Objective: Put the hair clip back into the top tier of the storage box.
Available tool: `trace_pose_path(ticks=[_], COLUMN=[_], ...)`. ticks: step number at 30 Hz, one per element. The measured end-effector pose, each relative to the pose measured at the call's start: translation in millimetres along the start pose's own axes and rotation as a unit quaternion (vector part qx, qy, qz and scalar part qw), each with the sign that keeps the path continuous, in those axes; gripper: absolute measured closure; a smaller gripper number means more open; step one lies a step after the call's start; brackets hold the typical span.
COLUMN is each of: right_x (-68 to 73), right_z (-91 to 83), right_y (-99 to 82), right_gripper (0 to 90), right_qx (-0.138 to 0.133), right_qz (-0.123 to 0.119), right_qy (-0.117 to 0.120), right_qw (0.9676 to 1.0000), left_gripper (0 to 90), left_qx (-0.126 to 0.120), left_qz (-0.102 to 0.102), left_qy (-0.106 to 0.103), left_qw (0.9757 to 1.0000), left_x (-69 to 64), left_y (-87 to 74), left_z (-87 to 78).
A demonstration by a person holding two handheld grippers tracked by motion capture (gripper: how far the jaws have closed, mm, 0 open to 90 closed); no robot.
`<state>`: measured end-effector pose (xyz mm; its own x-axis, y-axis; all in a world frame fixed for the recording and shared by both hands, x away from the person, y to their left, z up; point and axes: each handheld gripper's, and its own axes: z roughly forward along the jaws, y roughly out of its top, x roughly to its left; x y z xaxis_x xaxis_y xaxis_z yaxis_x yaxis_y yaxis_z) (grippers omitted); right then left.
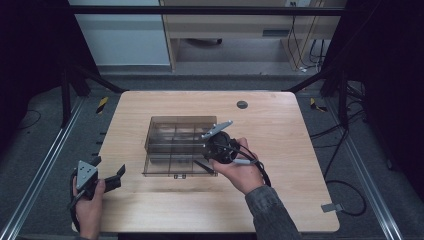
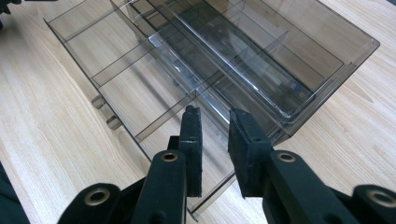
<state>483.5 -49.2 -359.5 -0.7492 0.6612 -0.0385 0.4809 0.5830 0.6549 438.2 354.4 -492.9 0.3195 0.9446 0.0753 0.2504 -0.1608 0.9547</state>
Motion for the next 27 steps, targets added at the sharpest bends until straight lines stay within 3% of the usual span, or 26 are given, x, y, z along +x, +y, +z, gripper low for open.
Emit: trace_pose_path(ticks=[10, 22, 27], right_x=[12.1, 19.1, 20.5], right_z=[-3.5, -7.9, -9.2], right_y=[-11.3, -32.4, -38.7], right_gripper=[74.2, 79.8, 82.8], right_qx=[-0.032, -0.070, -0.091], right_qz=[-0.001, 0.011, 0.015], right_qy=[0.005, 0.017, 0.023], right_qw=[0.9995, 0.9973, 0.9955], left_gripper=[6.1, 5.2, 5.6], left_qx=[0.005, 0.007, 0.008], left_qz=[0.003, 0.004, 0.018], left_qy=[-0.002, -0.007, -0.016], left_qw=[1.0000, 0.9999, 0.9997], left_x=[-0.8, -3.1, -5.3], left_y=[-0.7, -0.7, 2.2], left_z=[-2.9, -10.6, -10.6])
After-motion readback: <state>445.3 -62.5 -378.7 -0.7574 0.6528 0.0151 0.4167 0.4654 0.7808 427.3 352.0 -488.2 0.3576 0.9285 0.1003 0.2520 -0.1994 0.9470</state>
